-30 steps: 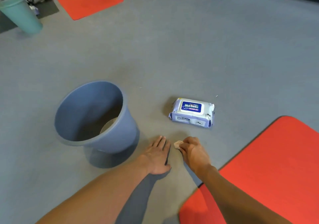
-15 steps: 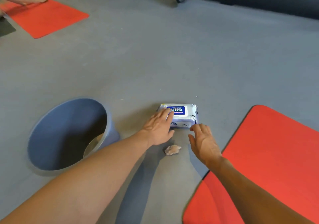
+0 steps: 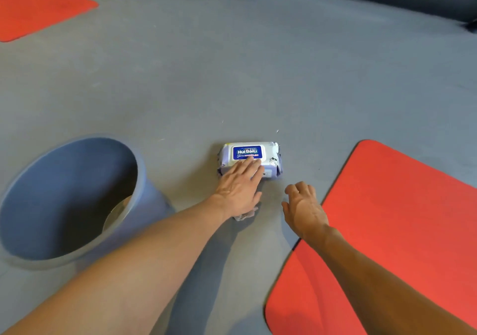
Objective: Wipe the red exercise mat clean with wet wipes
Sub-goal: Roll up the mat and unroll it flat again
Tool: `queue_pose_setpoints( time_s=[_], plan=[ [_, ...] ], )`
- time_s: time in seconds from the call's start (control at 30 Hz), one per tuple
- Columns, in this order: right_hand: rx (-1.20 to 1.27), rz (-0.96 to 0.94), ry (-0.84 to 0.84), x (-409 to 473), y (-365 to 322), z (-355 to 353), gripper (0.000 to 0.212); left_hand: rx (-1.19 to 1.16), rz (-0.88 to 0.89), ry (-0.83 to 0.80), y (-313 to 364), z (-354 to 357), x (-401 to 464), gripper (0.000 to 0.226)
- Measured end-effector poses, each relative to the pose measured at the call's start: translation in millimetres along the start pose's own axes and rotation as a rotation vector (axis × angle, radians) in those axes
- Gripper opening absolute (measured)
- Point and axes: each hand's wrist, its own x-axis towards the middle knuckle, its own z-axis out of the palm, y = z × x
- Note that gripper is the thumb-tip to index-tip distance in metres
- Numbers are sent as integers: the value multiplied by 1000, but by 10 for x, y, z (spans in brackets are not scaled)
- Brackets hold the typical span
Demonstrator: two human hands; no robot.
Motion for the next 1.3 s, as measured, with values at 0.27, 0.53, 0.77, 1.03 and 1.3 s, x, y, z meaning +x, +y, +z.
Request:
queue_pose_setpoints(
  time_s=[0.27,0.53,0.77,1.03,1.3],
  plan=[
    [-86,113,-217,-703,146,183,49,47,172,-84,401,-133,12,69],
    [-28,388,-252,-1083,24,303,71,154,379,-181,749,-269,395,64],
    [26,647,-278,-1141,-314,371,104,166,457,-185,882,-217,407,59],
    [43,675,-212,-1200,-296,516,84,171,315,-219,834,-139,188,59],
    [-45,255,-219,-1395,-201,307,46,151,305,-222,1121,-53,-312,58]
  ],
)
